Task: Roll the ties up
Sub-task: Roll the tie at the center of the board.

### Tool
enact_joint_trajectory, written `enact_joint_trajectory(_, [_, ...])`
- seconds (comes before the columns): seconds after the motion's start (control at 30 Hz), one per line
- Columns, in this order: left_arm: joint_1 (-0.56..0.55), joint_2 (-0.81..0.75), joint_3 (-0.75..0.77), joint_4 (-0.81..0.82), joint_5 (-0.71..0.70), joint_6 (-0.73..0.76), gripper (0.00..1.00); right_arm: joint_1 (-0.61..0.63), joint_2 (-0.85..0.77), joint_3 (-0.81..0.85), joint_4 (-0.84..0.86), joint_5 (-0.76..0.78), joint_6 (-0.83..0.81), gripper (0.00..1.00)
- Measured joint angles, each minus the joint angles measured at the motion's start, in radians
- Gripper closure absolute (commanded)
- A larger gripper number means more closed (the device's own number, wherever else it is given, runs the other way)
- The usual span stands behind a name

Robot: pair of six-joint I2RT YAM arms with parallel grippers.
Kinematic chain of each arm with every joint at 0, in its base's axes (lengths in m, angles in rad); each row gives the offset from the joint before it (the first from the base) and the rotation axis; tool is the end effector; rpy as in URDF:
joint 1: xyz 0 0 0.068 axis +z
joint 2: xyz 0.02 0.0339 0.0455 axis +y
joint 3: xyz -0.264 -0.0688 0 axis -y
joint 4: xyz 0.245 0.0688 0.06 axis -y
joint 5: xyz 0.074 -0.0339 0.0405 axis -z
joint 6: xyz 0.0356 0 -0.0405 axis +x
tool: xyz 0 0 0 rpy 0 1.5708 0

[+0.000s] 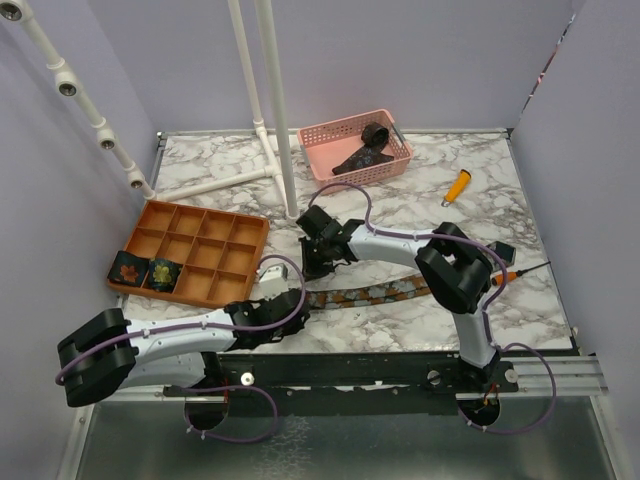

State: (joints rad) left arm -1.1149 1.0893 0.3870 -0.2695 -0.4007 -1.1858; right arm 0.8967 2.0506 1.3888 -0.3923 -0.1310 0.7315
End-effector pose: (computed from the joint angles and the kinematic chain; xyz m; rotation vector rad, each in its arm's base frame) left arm 0.0934 -0.1588 0.1468 -0.2449 2.4889 -0.4967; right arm 0.2623 0.3357 0.1494 -0.2799 2.7911 0.6652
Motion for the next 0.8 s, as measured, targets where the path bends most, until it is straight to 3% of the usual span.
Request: enact_joint_trajectory(0.8, [0.013, 0.152, 0.077, 0.084, -0.008, 0.009, 1.00, 0.014, -0.049, -0.081, 0.017, -0.098, -0.089, 1.00])
